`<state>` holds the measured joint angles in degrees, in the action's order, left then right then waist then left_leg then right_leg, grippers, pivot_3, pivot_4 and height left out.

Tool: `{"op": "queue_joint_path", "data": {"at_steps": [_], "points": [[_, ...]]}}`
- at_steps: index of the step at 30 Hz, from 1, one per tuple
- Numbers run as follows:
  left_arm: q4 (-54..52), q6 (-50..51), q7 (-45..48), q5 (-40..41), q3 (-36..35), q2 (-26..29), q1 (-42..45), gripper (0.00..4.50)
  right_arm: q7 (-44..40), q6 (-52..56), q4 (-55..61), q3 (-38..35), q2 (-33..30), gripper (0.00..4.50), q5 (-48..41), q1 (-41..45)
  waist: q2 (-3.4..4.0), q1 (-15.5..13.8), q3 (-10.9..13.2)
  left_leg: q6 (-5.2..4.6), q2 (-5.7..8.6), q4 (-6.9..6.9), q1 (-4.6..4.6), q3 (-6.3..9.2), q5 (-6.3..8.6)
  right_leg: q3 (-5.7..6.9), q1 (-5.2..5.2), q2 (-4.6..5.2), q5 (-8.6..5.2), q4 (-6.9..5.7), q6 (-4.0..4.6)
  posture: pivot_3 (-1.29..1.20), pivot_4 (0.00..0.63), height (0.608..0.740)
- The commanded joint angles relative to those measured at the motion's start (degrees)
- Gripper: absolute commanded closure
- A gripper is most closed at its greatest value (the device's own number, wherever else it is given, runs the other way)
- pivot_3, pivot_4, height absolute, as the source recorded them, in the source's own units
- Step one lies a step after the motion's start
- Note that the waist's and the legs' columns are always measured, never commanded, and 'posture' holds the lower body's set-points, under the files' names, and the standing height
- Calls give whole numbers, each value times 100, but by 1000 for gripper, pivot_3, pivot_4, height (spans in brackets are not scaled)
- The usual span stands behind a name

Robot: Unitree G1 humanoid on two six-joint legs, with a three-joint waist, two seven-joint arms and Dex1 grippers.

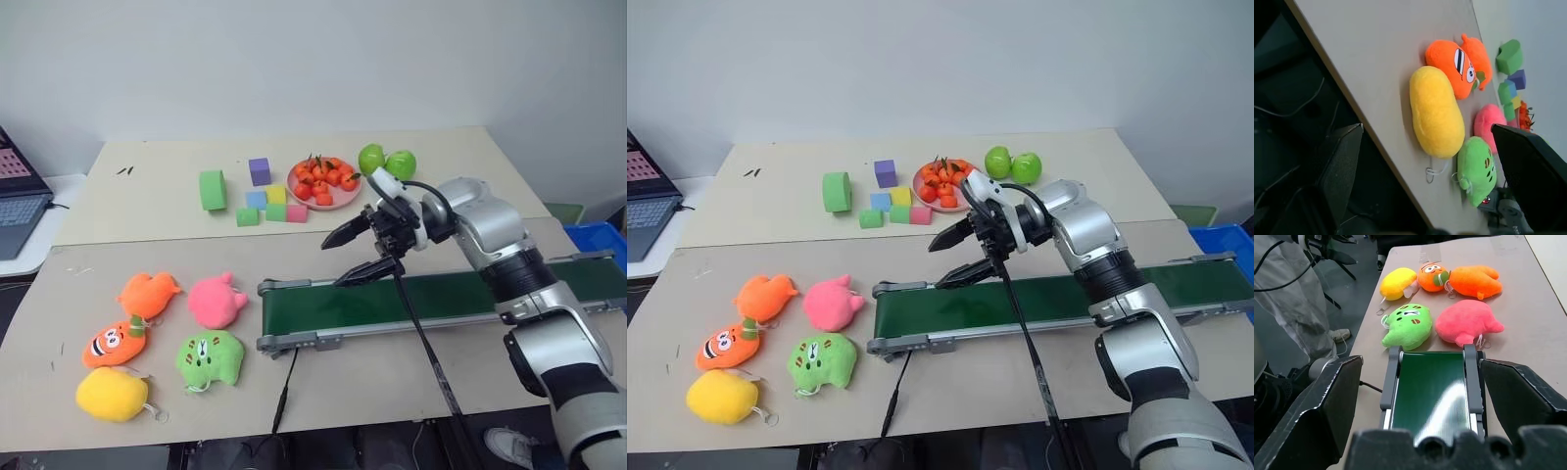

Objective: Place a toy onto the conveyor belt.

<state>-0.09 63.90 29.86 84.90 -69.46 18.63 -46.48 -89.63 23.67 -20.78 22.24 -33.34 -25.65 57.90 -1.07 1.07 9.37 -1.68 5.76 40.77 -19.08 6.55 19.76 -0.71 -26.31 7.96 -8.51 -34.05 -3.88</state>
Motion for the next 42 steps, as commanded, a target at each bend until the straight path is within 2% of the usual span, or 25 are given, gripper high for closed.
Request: {"op": "queue_joint_path", "data": {"at_steps": [1,4,9,18,21,25,33,37,42], "points": [[37,-202,-670,616,159,-9,323,23,-287,82,312,-102,-154,0,-138,101,2,-12,1,1,-3,0,3,-1,0,-1,0,-3,0,-1,1,0,150,740],[-163,-337,-1123,717,550,-96,646,23,-287,215,427,-215,-258,0,-97,91,0,-10,0,48,-30,6,4,-13,-3,-10,0,-37,8,5,14,0,150,740],[136,-597,-1500,805,739,25,892,23,-286,351,624,-316,-379,0,-83,14,-7,32,-4,69,-61,5,14,-37,10,-9,-9,-66,9,4,39,0,150,740],[473,-758,-1632,455,1416,148,1300,23,-189,576,864,-470,-596,0,-63,-70,-5,-24,-3,68,-65,3,20,-48,17,-10,-9,-71,4,4,47,0,150,740],[585,-855,-1703,342,1520,131,1481,23,-155,632,967,-524,-652,0,-62,-128,17,-68,0,72,-66,1,22,-48,14,-8,-9,-70,5,2,48,0,150,740],[709,-908,-1671,286,1588,132,1608,1181,-92,669,1054,-586,-703,0,-40,-193,24,-91,-1,64,-71,-2,41,-46,18,-4,6,-73,14,-2,62,0,150,740],[641,-894,-1764,437,1584,103,1711,4397,-48,656,1090,-654,-718,0,21,-266,18,-40,-4,67,-72,0,56,-49,16,-8,14,-77,15,-3,63,0,150,740],[507,-914,-1827,604,1564,44,1694,4465,-42,631,1106,-682,-708,0,45,-311,18,-37,-4,72,-73,-2,56,-51,14,-9,11,-77,15,-1,63,0,150,740],[-15,-871,-1603,1349,1419,-40,1554,4465,-43,591,1079,-684,-665,0,90,-322,6,-35,1,72,-73,-2,53,-52,15,-9,11,-77,15,3,63,0,150,740]]}}
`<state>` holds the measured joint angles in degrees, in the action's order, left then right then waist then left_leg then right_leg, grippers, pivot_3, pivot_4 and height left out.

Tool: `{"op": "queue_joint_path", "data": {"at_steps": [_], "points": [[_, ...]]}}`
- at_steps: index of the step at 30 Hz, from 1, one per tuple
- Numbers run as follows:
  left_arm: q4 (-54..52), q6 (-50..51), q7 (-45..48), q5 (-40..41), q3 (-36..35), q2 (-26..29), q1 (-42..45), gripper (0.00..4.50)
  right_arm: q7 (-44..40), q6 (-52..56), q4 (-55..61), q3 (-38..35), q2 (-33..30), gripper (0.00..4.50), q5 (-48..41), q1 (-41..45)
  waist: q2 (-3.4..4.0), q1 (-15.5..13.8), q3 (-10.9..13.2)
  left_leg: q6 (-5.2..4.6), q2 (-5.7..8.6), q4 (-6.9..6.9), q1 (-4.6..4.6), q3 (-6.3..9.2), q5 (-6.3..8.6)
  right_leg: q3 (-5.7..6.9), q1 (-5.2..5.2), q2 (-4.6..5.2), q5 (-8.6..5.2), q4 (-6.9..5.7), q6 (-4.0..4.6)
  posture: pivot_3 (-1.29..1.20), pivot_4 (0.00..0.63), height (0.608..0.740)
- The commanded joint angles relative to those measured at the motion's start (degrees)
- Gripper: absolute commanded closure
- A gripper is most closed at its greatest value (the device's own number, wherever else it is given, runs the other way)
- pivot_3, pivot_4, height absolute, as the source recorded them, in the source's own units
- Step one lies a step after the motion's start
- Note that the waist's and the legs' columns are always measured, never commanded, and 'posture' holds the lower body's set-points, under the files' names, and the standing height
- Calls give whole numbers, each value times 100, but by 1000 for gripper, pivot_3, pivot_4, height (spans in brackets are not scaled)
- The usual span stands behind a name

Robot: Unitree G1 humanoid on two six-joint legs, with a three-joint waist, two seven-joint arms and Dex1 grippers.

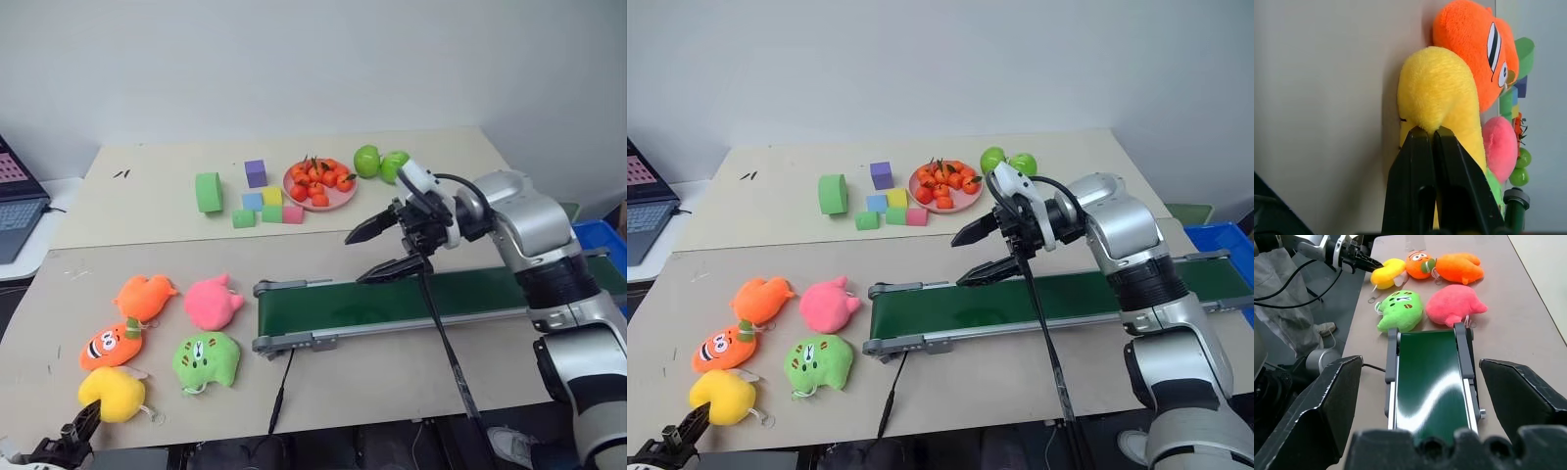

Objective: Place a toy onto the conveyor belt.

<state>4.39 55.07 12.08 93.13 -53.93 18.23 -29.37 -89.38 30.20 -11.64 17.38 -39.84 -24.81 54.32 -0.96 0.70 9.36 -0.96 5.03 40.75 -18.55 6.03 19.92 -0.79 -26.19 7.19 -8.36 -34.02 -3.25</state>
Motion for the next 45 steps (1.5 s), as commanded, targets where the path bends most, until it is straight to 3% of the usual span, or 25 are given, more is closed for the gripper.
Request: {"op": "queue_joint_path", "data": {"at_steps": [1,7,11,17,19,23,25,28,35,45], "points": [[-579,27,193,690,-135,-15,-217,4465,-75,-71,154,-195,-12,0,13,39,-8,7,3,0,-1,0,0,0,0,0,0,0,0,0,0,0,150,740],[-1336,42,108,1363,163,86,-517,4465,-127,-150,56,-156,52,0,108,76,-10,27,5,3,-1,-1,-1,-6,4,-1,-4,-1,-1,3,0,0,150,740],[-1883,-388,179,899,210,405,-280,4465,-143,-183,-12,-149,114,0,156,131,-12,11,6,5,-4,-1,-1,-6,4,0,-3,-3,-1,2,0,0,150,740],[-3164,-1461,719,-1524,986,1149,685,4465,-159,-227,-45,-160,141,0,183,124,-14,-7,6,15,-1,0,-1,-9,-3,-1,3,-7,3,4,7,0,150,740],[-3629,-1630,683,-1903,1394,1346,1192,4465,-142,-222,-27,-181,129,0,189,93,-14,24,7,12,-4,-2,1,-13,0,-2,-3,-8,4,6,7,0,150,740],[-4308,-1628,659,-3539,2729,2090,1636,4465,-119,-190,63,-218,64,0,175,-5,-15,11,7,12,-5,-1,-17,-17,1,2,-16,-13,4,12,8,0,150,740],[-4253,-2494,786,-5742,4010,2859,1543,4465,-75,-141,139,-242,31,0,163,-68,-10,38,6,5,-4,-8,-21,-19,5,-2,-16,-11,4,7,8,0,150,740],[-3892,-3875,526,-8029,4877,3303,1737,4465,-23,-105,222,-273,-49,0,182,-172,-7,64,8,2,0,-41,-21,-44,7,-9,-27,-19,5,25,9,0,150,740],[-3290,-5793,-141,-10884,5106,3510,1777,4465,28,-88,290,-304,-109,0,186,-244,-6,20,9,10,-15,-56,-85,-44,2,6,-103,-28,14,45,22,0,150,740],[-3195,-7337,-1053,-13022,4896,3251,1852,4465,119,-42,366,-330,-143,0,191,-303,-6,-2,9,2,-13,-55,-90,-44,5,13,-102,-16,15,47,19,0,150,740]]}}
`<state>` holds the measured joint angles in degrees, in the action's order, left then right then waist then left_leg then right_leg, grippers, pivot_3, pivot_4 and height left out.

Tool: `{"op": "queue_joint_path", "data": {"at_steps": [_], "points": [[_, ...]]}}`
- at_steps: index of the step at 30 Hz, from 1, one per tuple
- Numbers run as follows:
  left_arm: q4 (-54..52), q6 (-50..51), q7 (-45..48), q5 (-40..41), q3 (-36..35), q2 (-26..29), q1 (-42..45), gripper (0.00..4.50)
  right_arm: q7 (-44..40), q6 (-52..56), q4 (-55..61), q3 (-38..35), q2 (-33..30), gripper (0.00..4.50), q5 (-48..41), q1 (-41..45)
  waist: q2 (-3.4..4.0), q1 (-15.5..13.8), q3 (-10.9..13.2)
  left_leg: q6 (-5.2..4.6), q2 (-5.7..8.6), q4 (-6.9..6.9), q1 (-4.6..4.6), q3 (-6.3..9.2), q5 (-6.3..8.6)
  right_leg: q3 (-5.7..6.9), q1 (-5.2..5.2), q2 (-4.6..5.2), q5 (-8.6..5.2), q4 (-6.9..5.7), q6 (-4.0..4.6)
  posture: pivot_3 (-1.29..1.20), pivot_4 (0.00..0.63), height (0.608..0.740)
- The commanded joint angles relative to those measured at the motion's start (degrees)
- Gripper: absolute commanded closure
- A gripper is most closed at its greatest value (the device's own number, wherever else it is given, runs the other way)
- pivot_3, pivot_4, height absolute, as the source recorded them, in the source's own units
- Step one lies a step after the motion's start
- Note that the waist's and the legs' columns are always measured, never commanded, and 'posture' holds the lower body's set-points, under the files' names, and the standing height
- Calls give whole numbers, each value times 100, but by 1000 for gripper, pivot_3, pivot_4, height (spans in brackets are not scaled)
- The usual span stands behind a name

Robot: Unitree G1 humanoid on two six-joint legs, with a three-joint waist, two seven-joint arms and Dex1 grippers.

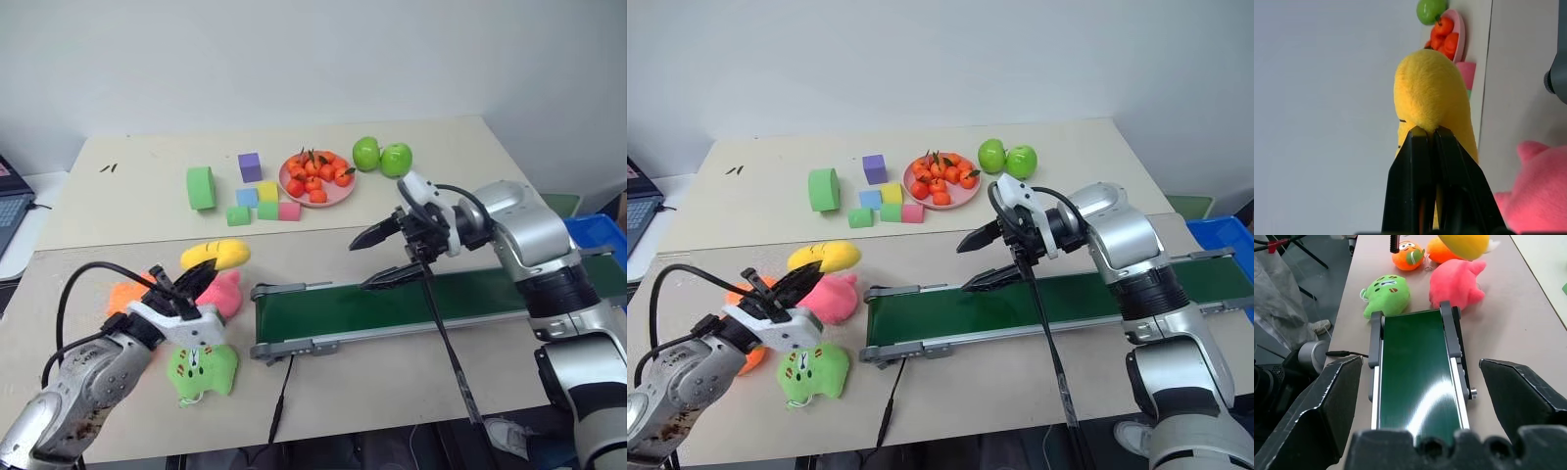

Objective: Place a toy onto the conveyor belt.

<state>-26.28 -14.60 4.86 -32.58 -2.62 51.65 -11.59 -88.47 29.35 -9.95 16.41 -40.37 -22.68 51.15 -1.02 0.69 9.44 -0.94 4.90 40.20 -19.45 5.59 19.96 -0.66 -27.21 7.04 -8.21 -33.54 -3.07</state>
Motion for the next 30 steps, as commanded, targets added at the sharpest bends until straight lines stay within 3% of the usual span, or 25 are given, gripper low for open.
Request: {"op": "queue_joint_path", "data": {"at_steps": [1,6,13,30], "points": [[-101,-495,-417,-534,-249,-129,110,4465,51,57,216,-243,-99,0,-25,0,0,1,0,0,0,0,0,0,0,0,0,0,0,-1,0,0,150,740],[404,-1128,-742,-1052,-86,-150,466,4465,202,71,284,-277,-107,0,-12,-104,0,0,0,1,1,10,2,0,-1,0,1,2,0,-15,0,0,150,740],[1052,-1963,-797,-1140,75,-87,917,4465,412,263,584,-440,-219,0,-96,-311,0,5,0,0,1,18,5,0,-1,-1,1,5,0,-33,0,0,150,740],[2426,-4175,-328,-1141,1514,-179,2638,4465,864,754,1266,-848,-484,0,-284,-767,-1,-1,0,-1,6,56,6,-6,0,2,6,11,2,-45,-3,0,150,740]]}}
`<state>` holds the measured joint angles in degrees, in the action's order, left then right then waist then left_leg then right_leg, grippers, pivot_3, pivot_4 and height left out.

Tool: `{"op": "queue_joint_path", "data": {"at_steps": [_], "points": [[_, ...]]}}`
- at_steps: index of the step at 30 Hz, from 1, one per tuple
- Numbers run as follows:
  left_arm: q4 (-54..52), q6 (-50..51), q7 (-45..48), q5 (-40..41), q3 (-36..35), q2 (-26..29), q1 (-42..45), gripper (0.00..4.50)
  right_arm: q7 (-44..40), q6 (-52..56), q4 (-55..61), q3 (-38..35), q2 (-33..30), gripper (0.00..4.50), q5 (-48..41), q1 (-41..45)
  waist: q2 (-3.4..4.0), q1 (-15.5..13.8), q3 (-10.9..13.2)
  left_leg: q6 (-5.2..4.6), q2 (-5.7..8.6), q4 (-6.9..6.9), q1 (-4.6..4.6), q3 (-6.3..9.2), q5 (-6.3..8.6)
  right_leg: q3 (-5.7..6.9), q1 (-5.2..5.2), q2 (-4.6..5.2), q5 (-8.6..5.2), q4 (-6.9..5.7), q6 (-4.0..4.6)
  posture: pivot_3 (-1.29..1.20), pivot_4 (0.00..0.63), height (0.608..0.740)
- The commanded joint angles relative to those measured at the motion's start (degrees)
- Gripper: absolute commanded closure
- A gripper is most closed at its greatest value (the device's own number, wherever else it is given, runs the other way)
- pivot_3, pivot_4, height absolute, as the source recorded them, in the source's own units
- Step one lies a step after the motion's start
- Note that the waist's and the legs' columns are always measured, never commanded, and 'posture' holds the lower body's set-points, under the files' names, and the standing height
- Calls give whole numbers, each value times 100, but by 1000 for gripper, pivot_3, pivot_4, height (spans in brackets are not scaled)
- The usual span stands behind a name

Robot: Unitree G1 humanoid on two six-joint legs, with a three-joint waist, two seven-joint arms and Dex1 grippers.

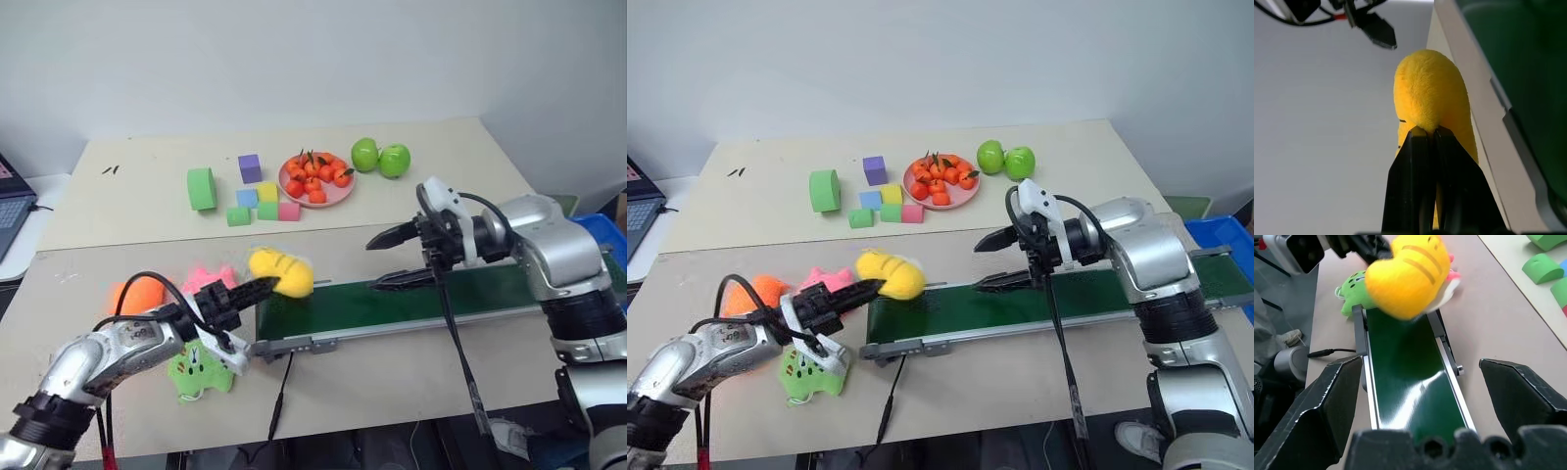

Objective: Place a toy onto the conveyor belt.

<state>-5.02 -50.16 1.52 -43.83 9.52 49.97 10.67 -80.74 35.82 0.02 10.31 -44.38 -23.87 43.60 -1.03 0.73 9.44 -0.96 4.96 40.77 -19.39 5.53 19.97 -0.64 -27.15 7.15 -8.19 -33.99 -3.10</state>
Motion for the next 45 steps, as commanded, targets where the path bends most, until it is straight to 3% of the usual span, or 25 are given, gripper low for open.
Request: {"op": "queue_joint_path", "data": {"at_steps": [1,11,15,19,24,27,30,34,36,38,45], "points": [[440,-756,12,-27,392,-31,521,4465,111,114,288,-258,-91,0,-162,-21,0,-9,0,0,0,2,1,0,0,0,1,0,0,-1,0,0,150,740],[1464,-1557,83,-257,846,-100,1199,4465,318,256,536,-446,-204,0,-239,-216,-1,1,-1,0,8,14,0,-3,-1,0,3,3,3,-6,-3,0,150,740],[1662,-1735,204,-58,899,-59,1277,3355,381,263,569,-446,-234,0,-287,-238,-1,0,-1,-2,9,14,0,-3,0,0,4,3,4,-5,-5,0,150,740],[1720,-1827,318,127,827,35,1305,1824,403,221,522,-406,-211,0,-280,-219,-1,0,-1,-2,8,15,-1,-4,0,0,3,3,4,-6,-6,0,150,740],[1431,-1688,584,1105,444,456,1209,7,370,165,444,-368,-191,0,-263,-191,-1,6,-1,-2,5,16,0,-3,0,0,3,3,4,-6,-6,0,150,740],[1084,-1313,887,1949,200,760,995,7,311,122,381,-350,-206,0,-244,-181,-1,11,-1,-2,3,16,0,-3,0,-1,3,3,4,-6,-6,0,150,740],[704,-687,1473,2979,200,1036,722,7,269,74,309,-335,-210,0,-216,-161,-1,9,-1,-5,4,16,0,-4,1,-2,4,4,4,-7,-7,0,150,740],[-49,1170,2517,4836,80,1272,413,7,206,14,215,-328,-235,0,-186,-133,0,17,0,-8,2,16,-2,-3,3,0,3,3,5,-7,-7,0,150,740],[-326,2992,2736,6296,-78,1003,669,7,204,-39,125,-373,-292,0,-138,-111,0,6,0,-9,3,15,-1,-3,4,0,3,3,5,-7,-7,0,150,740],[-505,4244,2751,7238,-287,741,995,7,235,-75,81,-429,-340,0,-106,-112,-2,-14,1,-10,5,20,-1,-1,3,1,6,3,5,-8,-8,0,150,740],[-630,6891,2710,8831,-1023,131,2001,7,373,115,367,-728,-662,0,-248,-372,-4,35,1,-9,11,41,-1,1,2,1,14,-5,7,-12,-11,0,150,740]]}}
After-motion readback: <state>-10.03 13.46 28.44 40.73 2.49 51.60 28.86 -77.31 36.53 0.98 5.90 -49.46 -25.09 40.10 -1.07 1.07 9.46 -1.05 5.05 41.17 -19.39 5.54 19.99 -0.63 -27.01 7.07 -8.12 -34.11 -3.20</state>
